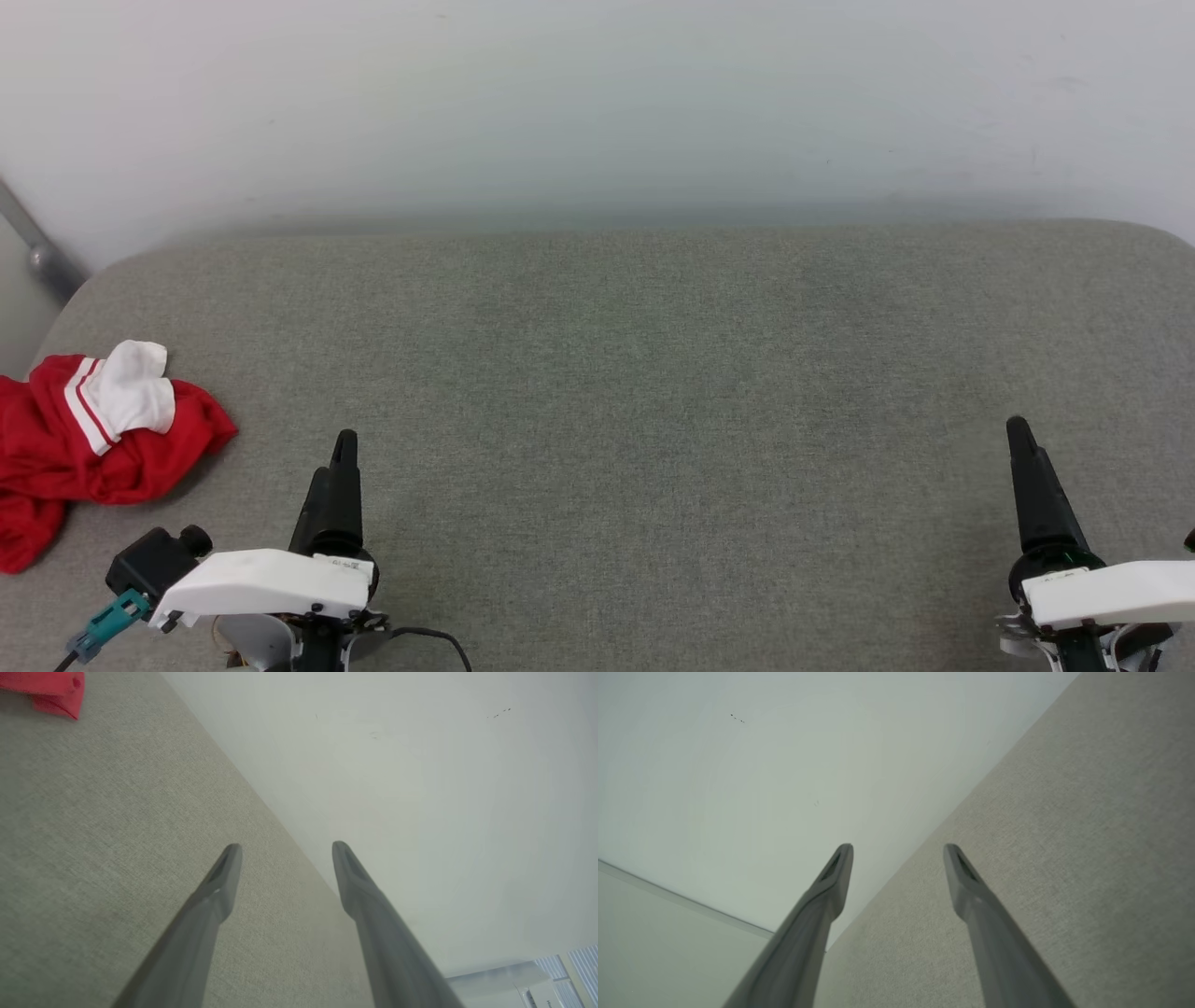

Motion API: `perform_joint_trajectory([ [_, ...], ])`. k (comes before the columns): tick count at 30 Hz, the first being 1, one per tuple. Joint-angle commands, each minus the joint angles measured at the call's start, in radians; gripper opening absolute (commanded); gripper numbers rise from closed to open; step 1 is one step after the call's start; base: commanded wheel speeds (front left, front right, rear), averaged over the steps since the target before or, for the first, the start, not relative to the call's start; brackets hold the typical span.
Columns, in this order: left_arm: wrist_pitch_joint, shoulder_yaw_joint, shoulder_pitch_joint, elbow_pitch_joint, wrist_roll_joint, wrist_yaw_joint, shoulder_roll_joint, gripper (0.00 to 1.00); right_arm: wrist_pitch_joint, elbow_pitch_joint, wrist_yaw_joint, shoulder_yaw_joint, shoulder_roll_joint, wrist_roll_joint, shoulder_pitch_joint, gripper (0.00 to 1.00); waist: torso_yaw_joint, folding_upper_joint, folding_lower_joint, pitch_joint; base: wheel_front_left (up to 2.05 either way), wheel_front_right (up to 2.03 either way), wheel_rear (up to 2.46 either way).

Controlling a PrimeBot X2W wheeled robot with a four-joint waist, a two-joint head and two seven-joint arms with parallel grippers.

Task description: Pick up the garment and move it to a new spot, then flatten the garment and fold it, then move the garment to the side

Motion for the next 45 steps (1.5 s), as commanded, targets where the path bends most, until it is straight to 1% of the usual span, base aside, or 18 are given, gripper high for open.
perform_joint_trajectory([
  [1,-0.013,-0.013,-0.007,-0.026,0.063,0.011,0.002,1.0,-0.013,-0.034,0.0,0.007,-0.001,-0.067,0.001,1.0,0.0,-0.0001,0.0,0.0,0.0,0.0,0.0],
  [6,-0.031,-0.04,0.001,-0.033,0.177,0.034,0.007,1.0,-0.031,-0.058,0.0,0.027,-0.001,-0.196,0.015,1.0,0.001,-0.0001,0.0,0.0,0.0,0.0,0.0],
  [13,-0.055,-0.081,0.007,-0.044,0.299,0.071,0.027,1.0,-0.056,-0.082,0.0,0.036,0.0,-0.317,0.034,1.0,0.002,-0.0001,0.0,0.0,0.0,0.0,0.0],
  [24,-0.09,-0.149,0.013,-0.057,0.446,0.13,0.058,1.0,-0.091,-0.111,0.0,0.045,0.0,-0.473,0.059,1.0,0.003,-0.0001,0.0,-0.001,0.0,0.0,0.0],
  [31,-0.107,-0.177,0.02,-0.07,0.507,0.153,0.068,1.0,-0.108,-0.126,0.0,0.049,0.0,-0.546,0.073,1.0,0.005,-0.0001,0.0,-0.001,0.0,0.0,0.0],
  [37,-0.124,-0.198,0.029,-0.079,0.563,0.165,0.077,1.0,-0.125,-0.143,0.0,0.048,0.0,-0.6,0.086,1.0,0.007,-0.0001,0.0,-0.001,0.0,0.0,0.0],
  [45,-0.145,-0.215,0.036,-0.089,0.631,0.153,0.077,1.0,-0.146,-0.168,0.0,0.05,0.0,-0.661,0.103,1.0,0.01,-0.0001,0.0,-0.001,0.0,0.0,0.0],
])
